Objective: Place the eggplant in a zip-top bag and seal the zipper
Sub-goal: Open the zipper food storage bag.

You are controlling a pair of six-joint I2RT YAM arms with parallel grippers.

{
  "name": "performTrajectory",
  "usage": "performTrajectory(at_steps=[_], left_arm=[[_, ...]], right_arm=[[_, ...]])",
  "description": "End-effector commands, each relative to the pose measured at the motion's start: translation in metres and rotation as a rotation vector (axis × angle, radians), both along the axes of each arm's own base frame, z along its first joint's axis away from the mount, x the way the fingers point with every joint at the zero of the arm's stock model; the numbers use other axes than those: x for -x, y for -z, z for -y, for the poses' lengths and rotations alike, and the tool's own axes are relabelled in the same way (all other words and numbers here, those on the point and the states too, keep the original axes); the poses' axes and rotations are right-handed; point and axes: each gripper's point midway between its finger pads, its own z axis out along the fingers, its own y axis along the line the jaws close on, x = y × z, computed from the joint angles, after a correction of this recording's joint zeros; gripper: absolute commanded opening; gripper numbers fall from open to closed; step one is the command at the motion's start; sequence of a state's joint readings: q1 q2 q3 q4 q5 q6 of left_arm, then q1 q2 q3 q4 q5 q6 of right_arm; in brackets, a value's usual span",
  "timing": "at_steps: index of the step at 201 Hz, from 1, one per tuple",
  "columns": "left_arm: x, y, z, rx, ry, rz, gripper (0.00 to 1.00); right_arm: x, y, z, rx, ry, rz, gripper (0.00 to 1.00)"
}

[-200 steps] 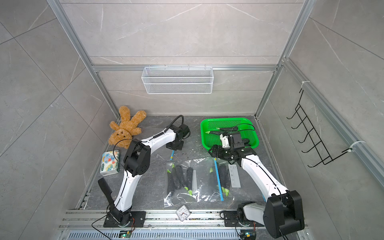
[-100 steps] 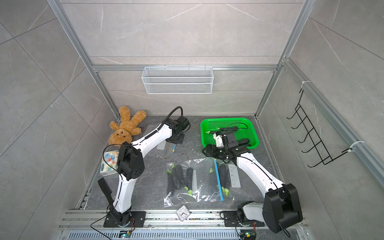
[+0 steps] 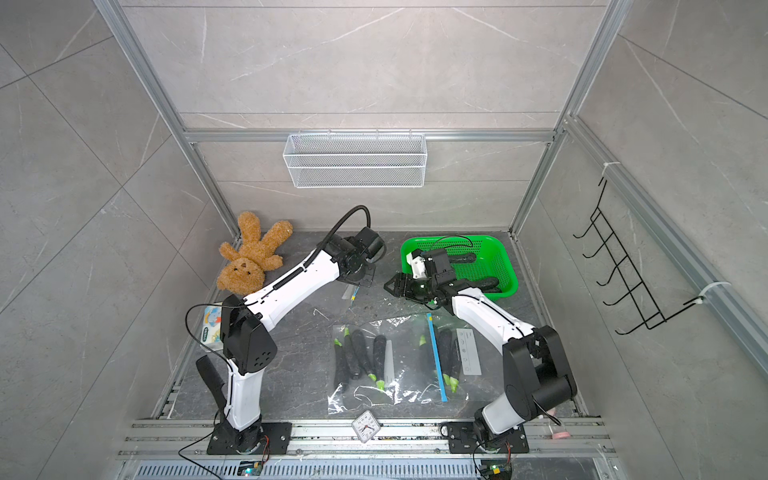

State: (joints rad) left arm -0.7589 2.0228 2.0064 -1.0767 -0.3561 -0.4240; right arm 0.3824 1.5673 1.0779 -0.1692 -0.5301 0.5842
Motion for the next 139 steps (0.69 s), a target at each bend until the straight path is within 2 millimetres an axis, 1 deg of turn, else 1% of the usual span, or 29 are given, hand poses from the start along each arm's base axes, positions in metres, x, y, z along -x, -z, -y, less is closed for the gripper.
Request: performTrajectory(at_steps=[1,31,49,88,139], left_arm=[[0.007,-0.022,0.002,0.048,-0.004,0.020,0.00],[0.008,-0.023,0.005,0.055,-0.002,0.025,0.00],[0.008,-0.024,0.006,0.062,-0.002,0.028,0.00],[0.008,-0.027,0.010,0.081,0.003,0.033,0.00],[0.009,-0.031,0.013,0.102,0.009,0.040,0.00]], right_arm=[[-0.012,-0.027,-0.017,-0.062,-0.019,0.056,0.69],[-0.018,-0.036,-0.025,-0.076,-0.024,0.071,0.69],[-0.020,-0.038,-0.031,-0.085,-0.028,0.071,0.69],[-0.032,-0.030,-0.041,-0.087,-0.022,0.055,0.68],[-0.046,-0.021,-0.050,-0.088,-0.007,0.042,0.62]])
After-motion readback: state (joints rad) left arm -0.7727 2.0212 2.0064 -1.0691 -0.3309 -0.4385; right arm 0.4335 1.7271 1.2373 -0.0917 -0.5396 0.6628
